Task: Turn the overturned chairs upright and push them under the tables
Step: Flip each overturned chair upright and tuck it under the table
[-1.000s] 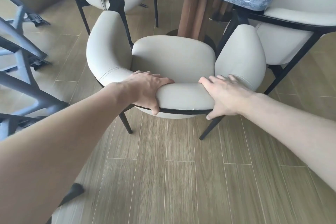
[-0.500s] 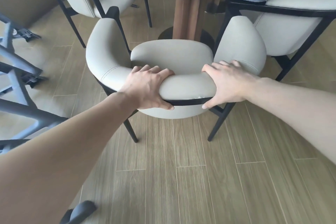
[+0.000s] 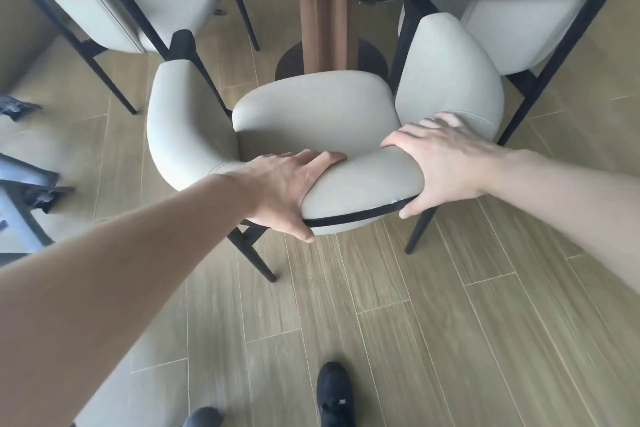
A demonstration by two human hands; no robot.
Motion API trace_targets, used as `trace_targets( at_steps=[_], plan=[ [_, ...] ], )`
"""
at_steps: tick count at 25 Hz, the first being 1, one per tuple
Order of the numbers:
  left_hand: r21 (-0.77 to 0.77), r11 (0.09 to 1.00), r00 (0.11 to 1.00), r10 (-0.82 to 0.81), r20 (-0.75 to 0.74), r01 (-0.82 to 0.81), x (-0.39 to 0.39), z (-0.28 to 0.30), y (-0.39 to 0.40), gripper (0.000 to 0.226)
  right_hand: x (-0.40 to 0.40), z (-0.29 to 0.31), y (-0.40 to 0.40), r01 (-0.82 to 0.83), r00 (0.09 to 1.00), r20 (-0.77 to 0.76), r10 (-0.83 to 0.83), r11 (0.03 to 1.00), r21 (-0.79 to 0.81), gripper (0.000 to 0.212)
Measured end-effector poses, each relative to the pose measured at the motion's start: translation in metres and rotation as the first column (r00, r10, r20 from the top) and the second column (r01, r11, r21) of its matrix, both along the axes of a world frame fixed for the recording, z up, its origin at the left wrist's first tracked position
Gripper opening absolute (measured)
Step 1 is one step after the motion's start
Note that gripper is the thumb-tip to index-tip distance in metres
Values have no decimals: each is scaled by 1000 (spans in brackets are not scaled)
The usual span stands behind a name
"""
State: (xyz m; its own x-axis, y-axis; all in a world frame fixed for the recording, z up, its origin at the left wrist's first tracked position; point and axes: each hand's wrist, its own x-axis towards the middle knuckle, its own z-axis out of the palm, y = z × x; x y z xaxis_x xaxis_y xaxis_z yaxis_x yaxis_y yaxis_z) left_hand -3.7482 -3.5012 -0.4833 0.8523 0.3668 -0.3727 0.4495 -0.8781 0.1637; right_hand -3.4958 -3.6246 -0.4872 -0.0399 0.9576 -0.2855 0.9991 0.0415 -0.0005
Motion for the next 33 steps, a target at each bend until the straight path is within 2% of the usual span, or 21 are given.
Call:
trace_targets(
  at_steps=[4, 12, 20, 27, 33],
  plan=[
    [140, 989, 992, -57, 111, 41, -10, -9, -6, 116, 2, -4, 2, -13, 1000, 2, 13, 1000, 21, 110],
    [149, 984, 987, -117, 114, 99, -7, -13, -1, 109, 0, -3, -2, 5, 1000, 3, -5, 1000, 6, 105],
    [156, 961, 973, -231, -13, 230, -32, 2, 43, 108, -42, 14, 24, 56, 998, 36, -52, 991, -120, 98],
    [90, 951, 949, -284, -137, 297, -77, 19, 138, 111, -110, 8, 90, 128, 992, 22, -126, 988, -89, 98],
    [129, 936, 932, -297, -208, 327, -90, 21, 201, 113, -138, 11, 139, 165, 985, 53, -162, 984, -71, 97]
  ],
)
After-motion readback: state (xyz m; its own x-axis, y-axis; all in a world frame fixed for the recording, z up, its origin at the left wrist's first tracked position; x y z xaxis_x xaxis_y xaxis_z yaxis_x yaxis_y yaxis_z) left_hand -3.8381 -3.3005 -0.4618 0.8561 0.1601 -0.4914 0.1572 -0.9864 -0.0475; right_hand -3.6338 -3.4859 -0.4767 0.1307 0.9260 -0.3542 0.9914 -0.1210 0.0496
